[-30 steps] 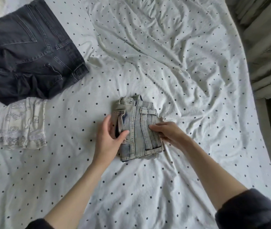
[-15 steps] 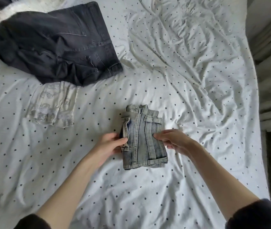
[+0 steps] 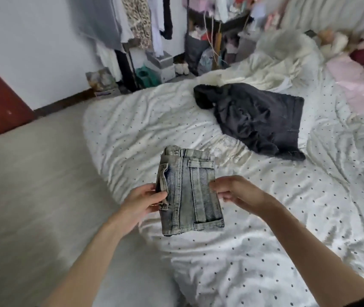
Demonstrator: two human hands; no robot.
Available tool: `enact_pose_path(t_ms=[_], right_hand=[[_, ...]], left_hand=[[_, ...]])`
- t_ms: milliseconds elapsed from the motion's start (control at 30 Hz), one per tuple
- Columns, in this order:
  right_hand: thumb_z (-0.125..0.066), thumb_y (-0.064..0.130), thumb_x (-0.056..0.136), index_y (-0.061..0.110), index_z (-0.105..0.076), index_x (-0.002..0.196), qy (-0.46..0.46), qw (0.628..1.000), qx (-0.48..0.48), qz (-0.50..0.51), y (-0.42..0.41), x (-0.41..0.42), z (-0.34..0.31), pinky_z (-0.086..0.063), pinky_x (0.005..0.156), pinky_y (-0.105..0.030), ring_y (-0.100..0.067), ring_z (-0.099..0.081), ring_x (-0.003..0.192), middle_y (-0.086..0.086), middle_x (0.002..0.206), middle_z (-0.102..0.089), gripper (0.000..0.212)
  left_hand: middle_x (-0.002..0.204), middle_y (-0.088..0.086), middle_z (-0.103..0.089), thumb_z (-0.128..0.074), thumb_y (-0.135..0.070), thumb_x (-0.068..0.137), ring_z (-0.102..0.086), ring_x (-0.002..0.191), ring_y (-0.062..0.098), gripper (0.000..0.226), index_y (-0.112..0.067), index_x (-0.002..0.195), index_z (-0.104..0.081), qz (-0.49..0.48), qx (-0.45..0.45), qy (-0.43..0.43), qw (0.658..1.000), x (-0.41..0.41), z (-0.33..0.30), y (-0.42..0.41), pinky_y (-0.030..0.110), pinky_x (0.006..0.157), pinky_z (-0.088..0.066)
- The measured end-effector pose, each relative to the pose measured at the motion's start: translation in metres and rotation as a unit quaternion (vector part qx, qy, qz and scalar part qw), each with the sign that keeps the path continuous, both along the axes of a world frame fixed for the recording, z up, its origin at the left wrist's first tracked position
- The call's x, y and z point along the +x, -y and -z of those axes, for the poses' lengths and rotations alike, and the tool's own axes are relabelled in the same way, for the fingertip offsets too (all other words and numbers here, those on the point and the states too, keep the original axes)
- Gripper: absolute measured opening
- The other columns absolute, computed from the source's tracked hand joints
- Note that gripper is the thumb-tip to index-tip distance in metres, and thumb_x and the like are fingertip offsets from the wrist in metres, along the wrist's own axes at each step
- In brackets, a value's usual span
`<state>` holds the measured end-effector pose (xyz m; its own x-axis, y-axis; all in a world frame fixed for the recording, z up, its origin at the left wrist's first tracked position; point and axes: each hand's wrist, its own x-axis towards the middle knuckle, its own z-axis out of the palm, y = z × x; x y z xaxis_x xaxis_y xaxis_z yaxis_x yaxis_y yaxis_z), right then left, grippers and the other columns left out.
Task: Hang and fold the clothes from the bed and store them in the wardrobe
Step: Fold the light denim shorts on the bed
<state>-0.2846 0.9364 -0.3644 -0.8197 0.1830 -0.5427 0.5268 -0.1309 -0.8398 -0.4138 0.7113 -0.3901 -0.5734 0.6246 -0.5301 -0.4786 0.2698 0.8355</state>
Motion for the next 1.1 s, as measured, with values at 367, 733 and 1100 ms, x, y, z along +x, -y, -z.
enact_pose_path(t_ms=[367,733,1100], right_hand=[[-0.058,0.007,0.088,0.014,-0.065,0.071,-0.08,0.943,0.048,-0.319,0.168,-0.147,-0.091,-0.045,0.074,-0.025,-0.011,-0.06,0.069,0.008,0.064,-0.065,0.02],[-0.06,0.009,0.089,0.006,-0.067,0.09,-0.133,0.773,-0.026,-0.62,0.439,-0.139,-0.13,-0.048,0.072,-0.019,-0.012,-0.063,0.074,-0.003,0.083,-0.069,0.008],[-0.064,0.014,0.085,0.008,-0.072,0.088,-0.232,0.611,-0.115,-0.748,0.695,-0.044,-0.223,-0.053,0.08,-0.027,-0.018,-0.067,0.084,-0.01,0.094,-0.073,0.011]], left_hand=[[0.087,0.009,-0.069,-0.064,0.001,0.081,-0.068,0.071,0.013,0.019,-0.001,0.099,-0.064,-0.31,0.013,-0.087,0.947,0.005,-0.074,0.198,0.02,0.063,-0.054],[0.083,-0.005,-0.071,-0.064,-0.009,0.087,-0.064,0.072,0.004,0.014,-0.007,0.1,-0.067,-0.62,-0.076,-0.162,0.764,0.179,-0.136,0.384,0.014,0.064,-0.049],[0.081,-0.006,-0.071,-0.064,-0.009,0.086,-0.063,0.07,0.002,0.014,-0.017,0.079,-0.074,-0.765,-0.145,-0.262,0.57,0.33,-0.237,0.538,0.013,0.06,-0.048]])
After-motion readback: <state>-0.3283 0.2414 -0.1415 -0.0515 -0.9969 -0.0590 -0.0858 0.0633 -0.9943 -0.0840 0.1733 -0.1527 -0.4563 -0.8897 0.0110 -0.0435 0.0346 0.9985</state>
